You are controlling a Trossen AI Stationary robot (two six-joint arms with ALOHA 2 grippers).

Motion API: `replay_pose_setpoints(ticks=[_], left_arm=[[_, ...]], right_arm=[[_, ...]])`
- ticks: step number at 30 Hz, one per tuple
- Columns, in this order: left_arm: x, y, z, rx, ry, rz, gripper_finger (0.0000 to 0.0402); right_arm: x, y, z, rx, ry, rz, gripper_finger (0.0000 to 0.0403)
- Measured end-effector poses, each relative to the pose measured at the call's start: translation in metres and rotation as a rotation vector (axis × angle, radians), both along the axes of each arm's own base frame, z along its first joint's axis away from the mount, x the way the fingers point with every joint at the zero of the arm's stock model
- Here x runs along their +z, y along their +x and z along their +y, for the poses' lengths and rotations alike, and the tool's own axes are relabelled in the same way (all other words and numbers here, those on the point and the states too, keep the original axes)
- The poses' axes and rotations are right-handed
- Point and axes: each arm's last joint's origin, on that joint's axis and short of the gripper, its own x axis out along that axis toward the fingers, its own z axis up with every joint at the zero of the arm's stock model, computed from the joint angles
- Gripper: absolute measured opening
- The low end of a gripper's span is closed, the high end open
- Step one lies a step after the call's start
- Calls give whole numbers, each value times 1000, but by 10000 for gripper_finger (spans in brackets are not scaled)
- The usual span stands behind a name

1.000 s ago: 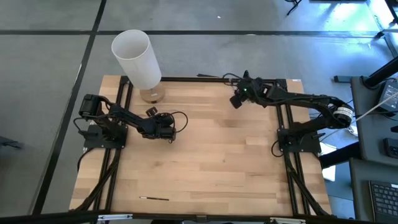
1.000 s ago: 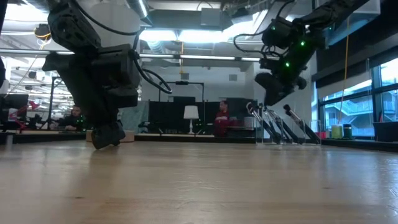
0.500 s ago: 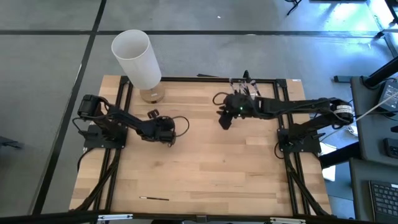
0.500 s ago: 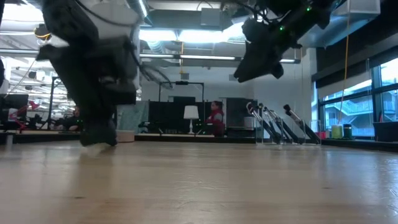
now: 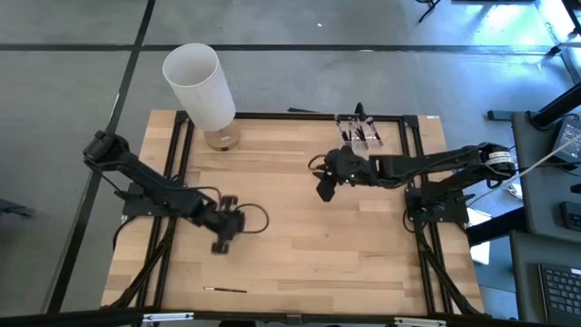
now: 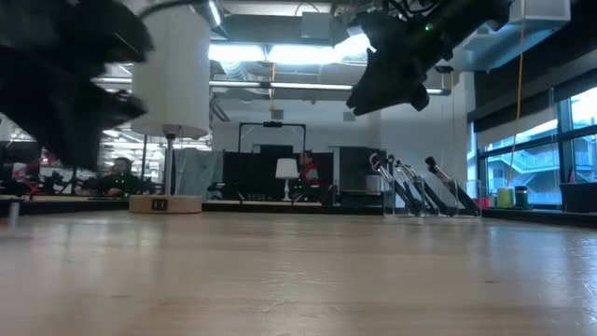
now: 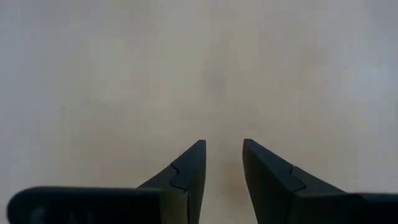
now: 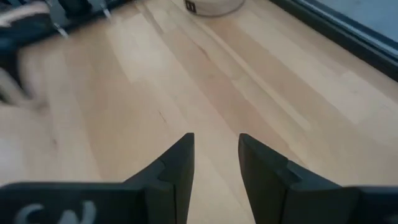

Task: Put items in baskets/containers
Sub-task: Put the eyeshadow brush into the middle of the transparent organizer

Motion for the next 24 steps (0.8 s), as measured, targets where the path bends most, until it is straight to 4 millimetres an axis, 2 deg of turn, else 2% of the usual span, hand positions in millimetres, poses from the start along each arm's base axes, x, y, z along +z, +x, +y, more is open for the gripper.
replay_pose_setpoints(ticks=[3, 6, 14, 20, 24], left_arm=[[5, -10, -24, 30, -205, 27, 102], [2, -25, -48, 11, -282, 81, 102], [-20, -52, -102, 102, -301, 83, 102], [-19, -53, -154, 101, -314, 126, 102], [-12, -49, -176, 100, -192, 153, 102]], right_arm=[[-11, 7, 9, -22, -34, 33, 123], [-24, 17, 15, -25, -52, 53, 123], [-61, 43, 23, 84, 4, 66, 123], [-63, 54, 26, 183, 64, -13, 123], [-61, 55, 28, 194, 66, -38, 123]])
